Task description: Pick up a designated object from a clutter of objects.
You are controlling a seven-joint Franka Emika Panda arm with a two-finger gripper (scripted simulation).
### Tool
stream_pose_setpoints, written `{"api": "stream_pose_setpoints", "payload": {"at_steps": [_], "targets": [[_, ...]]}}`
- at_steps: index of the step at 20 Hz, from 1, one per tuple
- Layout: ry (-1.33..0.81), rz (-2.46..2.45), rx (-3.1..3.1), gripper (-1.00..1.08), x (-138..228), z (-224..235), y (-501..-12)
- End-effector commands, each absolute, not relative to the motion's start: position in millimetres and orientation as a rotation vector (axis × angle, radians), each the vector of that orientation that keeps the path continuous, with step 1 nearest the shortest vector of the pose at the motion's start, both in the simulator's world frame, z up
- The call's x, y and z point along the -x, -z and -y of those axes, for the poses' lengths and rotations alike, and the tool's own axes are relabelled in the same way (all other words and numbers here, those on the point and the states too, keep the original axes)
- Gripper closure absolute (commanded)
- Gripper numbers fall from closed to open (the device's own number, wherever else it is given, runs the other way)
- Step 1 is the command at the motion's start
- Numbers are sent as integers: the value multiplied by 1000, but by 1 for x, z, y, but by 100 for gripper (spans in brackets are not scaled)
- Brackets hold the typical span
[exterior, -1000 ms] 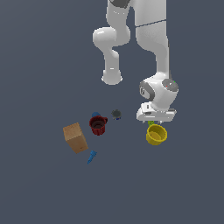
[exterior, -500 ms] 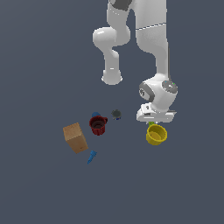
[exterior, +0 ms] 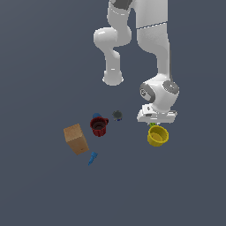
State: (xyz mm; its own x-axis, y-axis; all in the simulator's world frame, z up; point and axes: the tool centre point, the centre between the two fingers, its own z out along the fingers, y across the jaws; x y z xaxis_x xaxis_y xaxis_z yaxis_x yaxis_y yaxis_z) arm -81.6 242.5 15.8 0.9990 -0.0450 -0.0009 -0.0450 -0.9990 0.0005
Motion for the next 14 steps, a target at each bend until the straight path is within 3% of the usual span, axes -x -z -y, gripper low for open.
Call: {"api": "stream_pose_setpoints", "payload": {"at_steps": [1, 14], "targets": [[0, 72, -3141, 108, 79, -239, -21], [0, 70, -3141, 108, 54, -187, -100]]}}
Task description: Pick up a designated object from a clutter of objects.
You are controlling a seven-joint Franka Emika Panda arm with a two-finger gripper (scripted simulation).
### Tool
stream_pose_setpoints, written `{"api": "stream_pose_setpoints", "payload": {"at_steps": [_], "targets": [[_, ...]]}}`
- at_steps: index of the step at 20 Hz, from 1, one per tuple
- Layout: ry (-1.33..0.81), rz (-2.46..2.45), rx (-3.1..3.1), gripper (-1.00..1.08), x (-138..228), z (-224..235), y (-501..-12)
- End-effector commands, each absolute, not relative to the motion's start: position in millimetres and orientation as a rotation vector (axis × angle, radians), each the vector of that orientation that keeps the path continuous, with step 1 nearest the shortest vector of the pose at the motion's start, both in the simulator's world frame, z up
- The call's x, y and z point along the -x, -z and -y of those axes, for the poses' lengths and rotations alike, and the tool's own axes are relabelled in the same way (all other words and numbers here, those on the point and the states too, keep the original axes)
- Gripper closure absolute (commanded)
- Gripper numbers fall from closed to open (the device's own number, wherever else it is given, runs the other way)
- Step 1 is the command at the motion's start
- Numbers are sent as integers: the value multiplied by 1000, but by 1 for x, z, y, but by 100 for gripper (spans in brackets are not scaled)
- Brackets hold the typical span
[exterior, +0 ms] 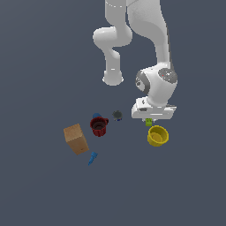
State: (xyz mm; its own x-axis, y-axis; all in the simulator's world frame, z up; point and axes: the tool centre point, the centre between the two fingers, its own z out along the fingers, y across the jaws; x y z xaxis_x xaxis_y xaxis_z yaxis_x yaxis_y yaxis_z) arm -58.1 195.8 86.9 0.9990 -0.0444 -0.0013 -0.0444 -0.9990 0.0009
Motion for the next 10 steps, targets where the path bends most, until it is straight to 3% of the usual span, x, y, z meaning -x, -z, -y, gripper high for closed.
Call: {"api": "stream_pose_setpoints", "payload": {"at_steps": [1, 10], "targets": [[1, 70, -3141, 108, 51, -181, -109], [2, 69, -3145, 108, 21, -124, -200]]}}
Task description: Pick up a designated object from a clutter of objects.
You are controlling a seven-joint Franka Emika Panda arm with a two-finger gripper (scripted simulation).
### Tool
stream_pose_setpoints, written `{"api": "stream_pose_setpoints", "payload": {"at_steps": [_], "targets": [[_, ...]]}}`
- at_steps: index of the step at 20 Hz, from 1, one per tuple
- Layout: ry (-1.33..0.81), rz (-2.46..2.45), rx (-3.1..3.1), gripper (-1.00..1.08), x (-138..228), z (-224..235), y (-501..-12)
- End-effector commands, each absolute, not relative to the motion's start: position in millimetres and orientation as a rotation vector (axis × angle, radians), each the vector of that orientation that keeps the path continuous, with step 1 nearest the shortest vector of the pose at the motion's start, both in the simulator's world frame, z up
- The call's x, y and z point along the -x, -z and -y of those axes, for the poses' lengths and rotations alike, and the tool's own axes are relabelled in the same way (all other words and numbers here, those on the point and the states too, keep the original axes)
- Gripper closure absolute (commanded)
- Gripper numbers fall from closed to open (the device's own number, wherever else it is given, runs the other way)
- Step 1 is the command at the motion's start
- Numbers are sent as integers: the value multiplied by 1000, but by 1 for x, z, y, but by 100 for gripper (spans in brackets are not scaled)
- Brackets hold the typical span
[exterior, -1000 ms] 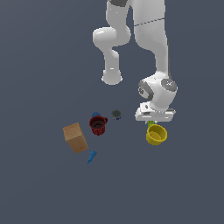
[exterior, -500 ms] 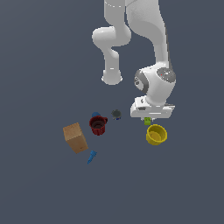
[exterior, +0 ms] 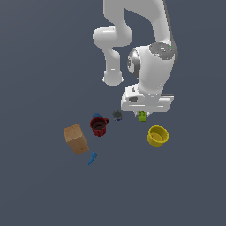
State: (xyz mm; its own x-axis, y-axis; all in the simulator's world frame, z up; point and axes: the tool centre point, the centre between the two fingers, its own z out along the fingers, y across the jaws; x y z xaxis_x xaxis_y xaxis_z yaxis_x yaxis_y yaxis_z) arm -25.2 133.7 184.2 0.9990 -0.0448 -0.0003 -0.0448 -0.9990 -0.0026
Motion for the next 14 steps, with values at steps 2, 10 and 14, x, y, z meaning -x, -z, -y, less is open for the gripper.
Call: {"api": "stream_pose_setpoints", "payload": {"at_steps": [2, 10, 14], "targets": [[-2, -69, 3137, 108, 14, -112, -219], [-1, -70, 3137, 108, -13, -62, -297], [-1, -71, 3138, 108, -27, -39, -332]]}}
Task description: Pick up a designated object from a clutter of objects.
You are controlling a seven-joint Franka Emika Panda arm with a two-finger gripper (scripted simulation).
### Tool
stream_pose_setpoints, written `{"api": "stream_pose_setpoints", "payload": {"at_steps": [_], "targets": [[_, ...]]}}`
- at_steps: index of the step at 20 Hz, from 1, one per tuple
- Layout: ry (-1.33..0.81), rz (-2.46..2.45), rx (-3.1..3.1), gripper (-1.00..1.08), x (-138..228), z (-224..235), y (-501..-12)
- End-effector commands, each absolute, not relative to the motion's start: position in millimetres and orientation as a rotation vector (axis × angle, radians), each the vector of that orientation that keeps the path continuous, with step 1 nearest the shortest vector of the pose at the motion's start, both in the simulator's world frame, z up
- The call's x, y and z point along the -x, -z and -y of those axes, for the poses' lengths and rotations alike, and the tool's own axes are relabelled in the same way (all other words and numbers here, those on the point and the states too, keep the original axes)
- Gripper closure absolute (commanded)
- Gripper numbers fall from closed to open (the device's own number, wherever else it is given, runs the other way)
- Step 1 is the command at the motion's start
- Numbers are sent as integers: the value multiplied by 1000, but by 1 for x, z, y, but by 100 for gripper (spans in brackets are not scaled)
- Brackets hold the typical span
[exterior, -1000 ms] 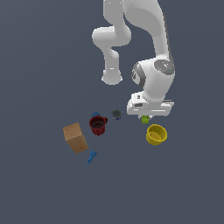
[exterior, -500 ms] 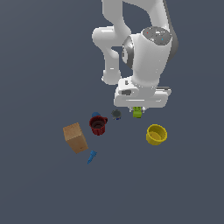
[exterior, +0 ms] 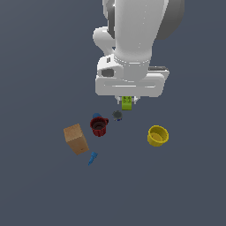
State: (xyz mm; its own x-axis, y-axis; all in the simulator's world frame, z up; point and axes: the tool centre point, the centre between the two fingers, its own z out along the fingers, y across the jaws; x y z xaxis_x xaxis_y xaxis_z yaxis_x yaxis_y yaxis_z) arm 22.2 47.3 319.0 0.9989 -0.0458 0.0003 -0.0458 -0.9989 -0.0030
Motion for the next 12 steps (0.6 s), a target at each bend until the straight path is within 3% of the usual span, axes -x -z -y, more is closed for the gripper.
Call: {"api": "stream_pose_setpoints", "payload": {"at_steps": [1, 12], "targets": [[-1, -72, 3139, 108, -30, -34, -340], [0, -73, 3141, 108, -53, 0, -394]]}}
